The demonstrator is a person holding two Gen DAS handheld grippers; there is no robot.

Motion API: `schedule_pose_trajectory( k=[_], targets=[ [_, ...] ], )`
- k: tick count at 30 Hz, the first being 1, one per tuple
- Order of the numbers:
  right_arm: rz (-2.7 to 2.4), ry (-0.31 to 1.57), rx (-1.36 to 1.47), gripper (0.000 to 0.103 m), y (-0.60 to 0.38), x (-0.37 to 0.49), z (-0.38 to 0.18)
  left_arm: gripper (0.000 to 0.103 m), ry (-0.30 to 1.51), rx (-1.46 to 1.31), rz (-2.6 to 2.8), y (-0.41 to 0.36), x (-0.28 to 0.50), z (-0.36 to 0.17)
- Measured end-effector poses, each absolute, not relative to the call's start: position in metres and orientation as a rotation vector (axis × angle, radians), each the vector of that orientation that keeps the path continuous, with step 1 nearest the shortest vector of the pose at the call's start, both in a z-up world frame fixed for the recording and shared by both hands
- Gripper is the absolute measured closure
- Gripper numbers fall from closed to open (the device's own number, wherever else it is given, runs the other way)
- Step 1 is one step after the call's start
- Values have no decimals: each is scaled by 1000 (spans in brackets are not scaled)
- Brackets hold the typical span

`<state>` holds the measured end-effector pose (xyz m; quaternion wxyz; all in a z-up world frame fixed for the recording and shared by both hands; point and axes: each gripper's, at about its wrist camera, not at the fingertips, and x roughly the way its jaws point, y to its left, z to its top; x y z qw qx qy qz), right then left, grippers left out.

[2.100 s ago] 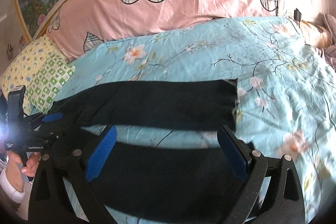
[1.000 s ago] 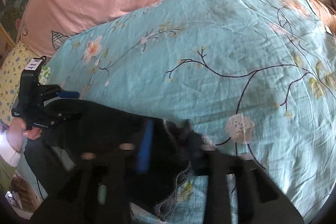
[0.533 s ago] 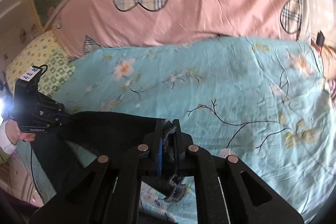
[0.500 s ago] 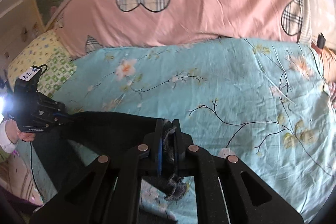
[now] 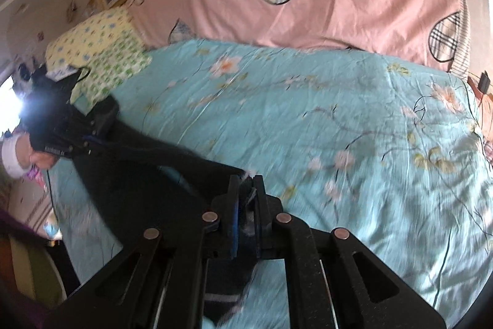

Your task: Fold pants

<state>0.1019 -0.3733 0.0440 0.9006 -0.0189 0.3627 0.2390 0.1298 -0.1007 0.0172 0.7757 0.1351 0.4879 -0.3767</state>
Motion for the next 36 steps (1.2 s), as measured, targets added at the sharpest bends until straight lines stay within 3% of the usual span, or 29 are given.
schedule_pose_trajectory(
  k=[12, 30, 33, 36],
  targets=[
    [494, 822, -115, 94, -367, 50, 24, 99, 1035, 299, -829, -93, 93, 13],
    [446, 940, -159, 94, -366, 40, -2, 96, 1091, 295, -828, -96, 87, -25],
    [425, 946, -153, 89, -363, 36, -3, 88, 1091, 272, -840, -93, 85, -23],
    [380, 940, -133, 64, -365, 31, 4, 81, 1095, 251, -861, -88, 79, -22]
  ],
)
